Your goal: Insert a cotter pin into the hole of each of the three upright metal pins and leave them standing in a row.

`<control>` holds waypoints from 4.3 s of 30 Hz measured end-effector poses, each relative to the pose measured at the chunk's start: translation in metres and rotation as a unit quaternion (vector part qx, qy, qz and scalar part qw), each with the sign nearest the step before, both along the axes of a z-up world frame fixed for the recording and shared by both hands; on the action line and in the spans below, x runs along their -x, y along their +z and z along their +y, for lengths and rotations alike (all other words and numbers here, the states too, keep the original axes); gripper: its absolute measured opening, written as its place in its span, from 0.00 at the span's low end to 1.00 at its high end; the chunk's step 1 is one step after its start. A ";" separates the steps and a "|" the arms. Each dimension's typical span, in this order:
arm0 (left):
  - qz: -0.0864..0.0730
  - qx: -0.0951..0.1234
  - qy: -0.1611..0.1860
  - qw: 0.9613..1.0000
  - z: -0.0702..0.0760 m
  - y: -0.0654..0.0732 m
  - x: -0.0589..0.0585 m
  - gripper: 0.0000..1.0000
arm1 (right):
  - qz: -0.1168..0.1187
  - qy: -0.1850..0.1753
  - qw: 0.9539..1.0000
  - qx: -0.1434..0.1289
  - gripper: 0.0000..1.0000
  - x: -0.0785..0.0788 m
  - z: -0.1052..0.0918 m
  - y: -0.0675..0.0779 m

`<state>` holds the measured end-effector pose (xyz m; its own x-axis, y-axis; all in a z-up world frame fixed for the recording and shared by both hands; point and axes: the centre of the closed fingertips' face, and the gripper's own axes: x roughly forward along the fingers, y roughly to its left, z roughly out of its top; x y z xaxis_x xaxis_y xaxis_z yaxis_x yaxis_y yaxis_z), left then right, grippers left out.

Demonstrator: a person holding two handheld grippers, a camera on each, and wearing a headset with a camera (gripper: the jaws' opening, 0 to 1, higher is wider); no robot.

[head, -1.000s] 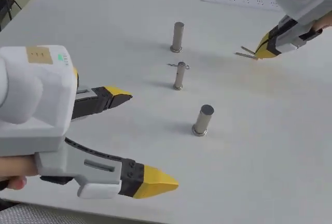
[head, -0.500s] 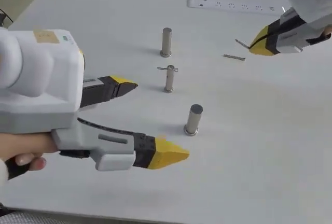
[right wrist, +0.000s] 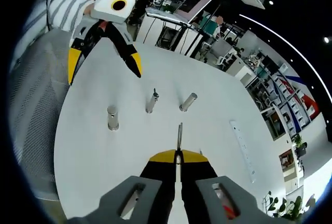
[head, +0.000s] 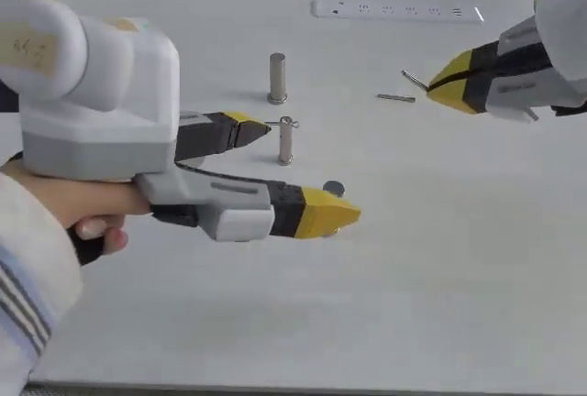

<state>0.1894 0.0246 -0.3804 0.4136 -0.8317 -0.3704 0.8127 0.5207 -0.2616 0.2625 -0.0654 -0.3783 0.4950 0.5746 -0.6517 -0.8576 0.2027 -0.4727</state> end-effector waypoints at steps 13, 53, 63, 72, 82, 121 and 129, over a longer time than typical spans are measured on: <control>0.027 0.052 -0.006 0.998 -0.023 0.017 -0.016 0.60 | -0.044 0.011 0.998 -0.033 0.00 0.044 0.025 0.021; 0.070 0.096 -0.049 0.992 -0.042 0.036 0.005 0.00 | -0.067 0.058 0.996 -0.034 0.00 0.075 0.061 0.027; 0.056 0.084 -0.045 0.994 -0.042 0.034 0.004 0.00 | -0.075 0.069 0.994 -0.032 0.00 0.075 0.063 0.025; 0.047 0.081 -0.046 0.995 -0.029 0.031 -0.002 0.00 | 0.009 0.017 0.997 -0.078 0.10 0.070 0.055 0.008; 0.006 0.075 -0.077 0.994 -0.023 0.038 0.005 0.00 | 0.126 -0.009 0.974 -0.189 0.10 0.076 0.059 0.007; -0.097 -0.022 -0.211 0.972 -0.039 0.016 0.047 0.00 | 0.186 0.067 0.963 -0.182 0.00 0.120 0.066 0.006; -0.103 -0.042 -0.203 0.973 -0.034 0.006 0.037 0.05 | 0.178 0.068 0.966 -0.174 0.00 0.117 0.065 0.004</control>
